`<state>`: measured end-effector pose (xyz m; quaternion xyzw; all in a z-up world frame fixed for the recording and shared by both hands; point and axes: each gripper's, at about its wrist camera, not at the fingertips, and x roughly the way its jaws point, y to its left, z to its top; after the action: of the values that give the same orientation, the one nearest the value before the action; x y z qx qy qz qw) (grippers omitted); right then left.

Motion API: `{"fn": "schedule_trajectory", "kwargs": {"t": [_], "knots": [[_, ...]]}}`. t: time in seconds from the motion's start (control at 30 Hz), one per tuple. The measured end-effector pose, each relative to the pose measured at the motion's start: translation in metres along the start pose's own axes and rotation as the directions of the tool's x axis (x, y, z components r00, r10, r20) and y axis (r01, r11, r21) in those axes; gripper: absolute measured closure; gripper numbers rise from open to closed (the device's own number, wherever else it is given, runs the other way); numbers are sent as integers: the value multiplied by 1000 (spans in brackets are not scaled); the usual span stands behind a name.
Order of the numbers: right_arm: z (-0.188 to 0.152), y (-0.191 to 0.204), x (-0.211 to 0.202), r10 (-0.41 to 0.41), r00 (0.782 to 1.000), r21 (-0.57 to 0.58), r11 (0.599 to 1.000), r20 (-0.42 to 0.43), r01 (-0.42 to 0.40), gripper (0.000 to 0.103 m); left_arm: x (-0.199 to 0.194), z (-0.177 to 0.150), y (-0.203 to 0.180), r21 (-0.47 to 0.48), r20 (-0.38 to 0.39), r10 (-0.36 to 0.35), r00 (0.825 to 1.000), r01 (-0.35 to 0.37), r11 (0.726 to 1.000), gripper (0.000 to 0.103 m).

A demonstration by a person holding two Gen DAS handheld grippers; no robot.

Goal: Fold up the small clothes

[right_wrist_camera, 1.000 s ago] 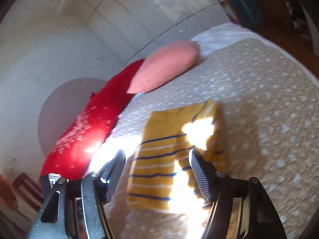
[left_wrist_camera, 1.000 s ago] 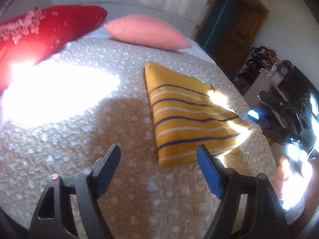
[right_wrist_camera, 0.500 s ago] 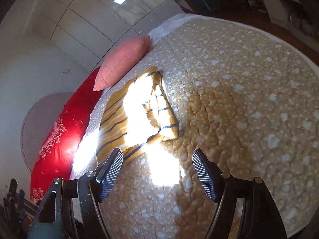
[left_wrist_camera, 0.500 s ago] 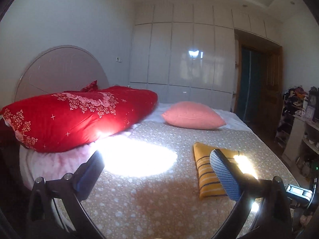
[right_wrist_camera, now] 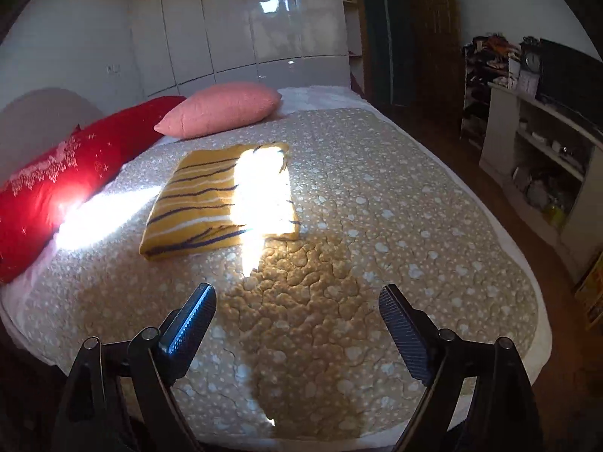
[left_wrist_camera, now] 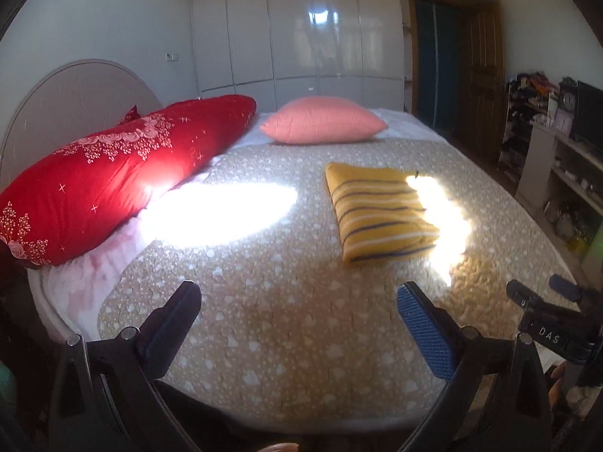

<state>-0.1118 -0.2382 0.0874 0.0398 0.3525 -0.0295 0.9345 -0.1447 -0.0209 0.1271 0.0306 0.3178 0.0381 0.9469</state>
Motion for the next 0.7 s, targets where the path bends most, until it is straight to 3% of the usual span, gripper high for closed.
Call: {"fn": "schedule_trajectory", "kwargs": {"t": [0.1,0.2,0.7], "knots": [[-10,-2,4,-18,999,-5,1000,-31,18,11,17,-14,-7,1,-111,-41,993,41,999,0],[-15,-5,8,-7,998,28,1000,-62,8,11,27,-23,-9,-5,-172,-67,983,67,998,0],[-24,6,20,-9,993,2,1000,-115,9,11,28,-29,-22,34,-202,-91,975,99,994,0]]}}
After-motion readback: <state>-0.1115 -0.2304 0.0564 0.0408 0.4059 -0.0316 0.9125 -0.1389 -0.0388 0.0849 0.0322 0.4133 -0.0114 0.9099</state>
